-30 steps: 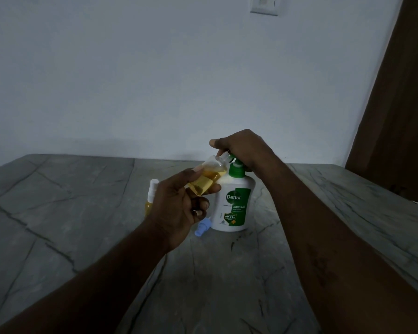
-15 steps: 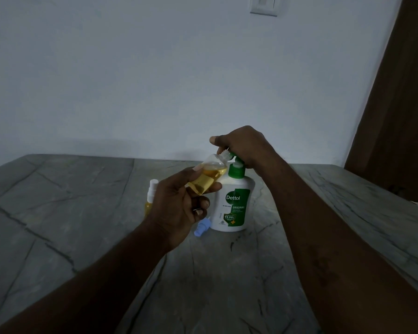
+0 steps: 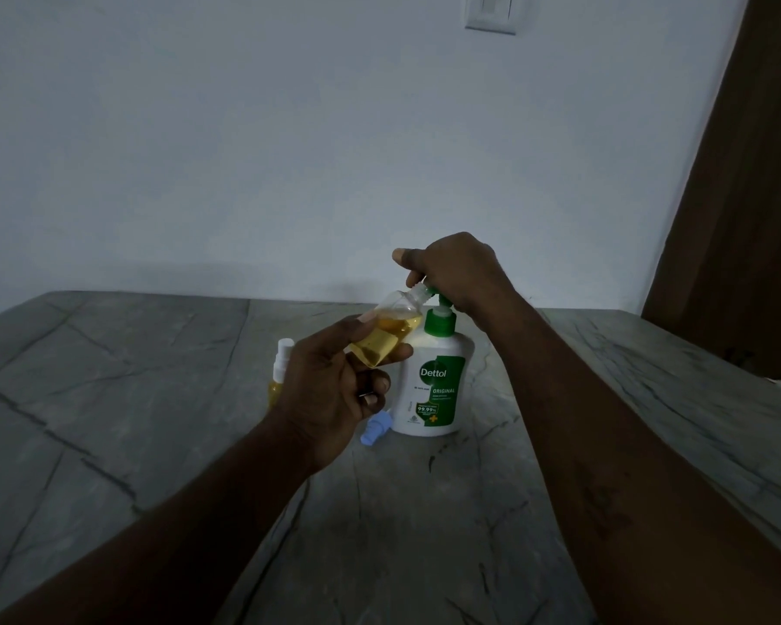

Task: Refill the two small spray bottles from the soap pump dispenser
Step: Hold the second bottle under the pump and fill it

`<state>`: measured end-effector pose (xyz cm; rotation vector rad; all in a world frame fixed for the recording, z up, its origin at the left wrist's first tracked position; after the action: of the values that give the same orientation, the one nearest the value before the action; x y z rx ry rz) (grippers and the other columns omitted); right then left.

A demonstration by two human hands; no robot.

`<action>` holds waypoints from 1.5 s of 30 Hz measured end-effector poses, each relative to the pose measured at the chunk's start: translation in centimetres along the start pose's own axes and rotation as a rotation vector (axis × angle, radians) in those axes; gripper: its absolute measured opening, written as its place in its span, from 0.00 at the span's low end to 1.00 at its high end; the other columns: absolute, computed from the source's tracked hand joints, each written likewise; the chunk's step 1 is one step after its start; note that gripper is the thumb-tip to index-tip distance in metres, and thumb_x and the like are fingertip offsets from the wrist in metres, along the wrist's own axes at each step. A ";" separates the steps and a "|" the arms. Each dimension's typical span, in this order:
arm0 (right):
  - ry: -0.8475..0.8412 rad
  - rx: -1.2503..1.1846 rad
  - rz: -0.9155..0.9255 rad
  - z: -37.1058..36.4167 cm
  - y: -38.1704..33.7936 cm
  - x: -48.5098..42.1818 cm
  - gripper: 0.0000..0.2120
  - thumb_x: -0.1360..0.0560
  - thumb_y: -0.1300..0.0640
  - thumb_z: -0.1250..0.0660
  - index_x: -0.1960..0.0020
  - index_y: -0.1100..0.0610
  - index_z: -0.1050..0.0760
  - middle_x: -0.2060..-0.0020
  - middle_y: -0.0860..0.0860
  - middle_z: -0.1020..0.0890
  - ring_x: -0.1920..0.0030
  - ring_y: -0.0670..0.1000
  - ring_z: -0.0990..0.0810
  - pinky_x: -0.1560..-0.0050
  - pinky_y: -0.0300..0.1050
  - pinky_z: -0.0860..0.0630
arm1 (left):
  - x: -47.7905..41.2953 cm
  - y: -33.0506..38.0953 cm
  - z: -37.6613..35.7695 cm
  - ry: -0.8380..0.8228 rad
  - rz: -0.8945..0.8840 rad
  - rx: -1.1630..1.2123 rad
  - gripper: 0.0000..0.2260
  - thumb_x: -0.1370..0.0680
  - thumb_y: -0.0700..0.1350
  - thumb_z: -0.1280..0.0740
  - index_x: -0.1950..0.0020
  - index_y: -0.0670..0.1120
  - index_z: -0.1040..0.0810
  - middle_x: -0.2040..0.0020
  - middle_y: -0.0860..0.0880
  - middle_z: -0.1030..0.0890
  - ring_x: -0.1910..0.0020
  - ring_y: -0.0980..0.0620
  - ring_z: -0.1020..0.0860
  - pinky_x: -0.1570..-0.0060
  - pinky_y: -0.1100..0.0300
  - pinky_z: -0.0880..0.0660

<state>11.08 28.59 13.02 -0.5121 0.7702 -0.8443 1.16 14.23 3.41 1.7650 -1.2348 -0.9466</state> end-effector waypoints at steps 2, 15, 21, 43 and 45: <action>-0.015 -0.013 -0.013 0.0 0.1 0.0 0.20 0.24 0.39 0.30 0.59 0.56 0.15 0.65 0.46 0.17 0.66 0.44 0.22 0.66 0.40 0.31 | 0.0 0.0 -0.1 -0.001 0.001 -0.002 0.24 0.29 0.53 0.35 0.36 0.42 0.22 0.54 0.43 0.16 0.68 0.53 0.28 0.71 0.62 0.33; -0.056 -0.041 -0.074 -0.5 0.7 0.0 0.19 0.26 0.40 0.27 0.58 0.56 0.15 0.67 0.46 0.17 0.67 0.44 0.21 0.65 0.41 0.29 | 0.0 -0.3 0.2 0.022 0.015 -0.006 0.25 0.29 0.53 0.35 0.35 0.42 0.22 0.55 0.42 0.16 0.69 0.53 0.28 0.69 0.60 0.35; 0.001 0.000 -0.003 -0.1 0.1 0.0 0.19 0.25 0.39 0.30 0.63 0.54 0.15 0.67 0.46 0.17 0.65 0.45 0.21 0.64 0.42 0.30 | 0.0 0.0 0.1 0.002 0.001 0.004 0.25 0.28 0.52 0.35 0.35 0.42 0.22 0.55 0.42 0.16 0.69 0.52 0.29 0.72 0.62 0.33; 0.019 0.003 -0.006 0.1 0.0 0.0 0.20 0.25 0.38 0.30 0.63 0.53 0.15 0.67 0.45 0.17 0.66 0.44 0.21 0.65 0.41 0.30 | 0.1 0.1 0.0 -0.002 -0.008 -0.005 0.22 0.29 0.53 0.35 0.38 0.43 0.21 0.54 0.42 0.16 0.69 0.52 0.28 0.69 0.60 0.34; 0.012 -0.003 -0.015 0.1 0.0 0.0 0.20 0.25 0.39 0.30 0.62 0.54 0.15 0.67 0.46 0.17 0.66 0.44 0.21 0.65 0.41 0.30 | 0.1 0.1 -0.1 -0.002 -0.006 0.002 0.23 0.29 0.53 0.35 0.38 0.43 0.21 0.54 0.42 0.16 0.69 0.52 0.28 0.69 0.60 0.35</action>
<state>11.12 28.65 13.06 -0.5169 0.7793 -0.8610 1.20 14.13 3.50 1.7701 -1.2327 -0.9512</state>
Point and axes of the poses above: each hand's wrist, its own x-axis away from the middle knuckle, its own z-axis out of the back of the hand, y = z × x, the point moved 3 cm from there along -x, towards the middle knuckle
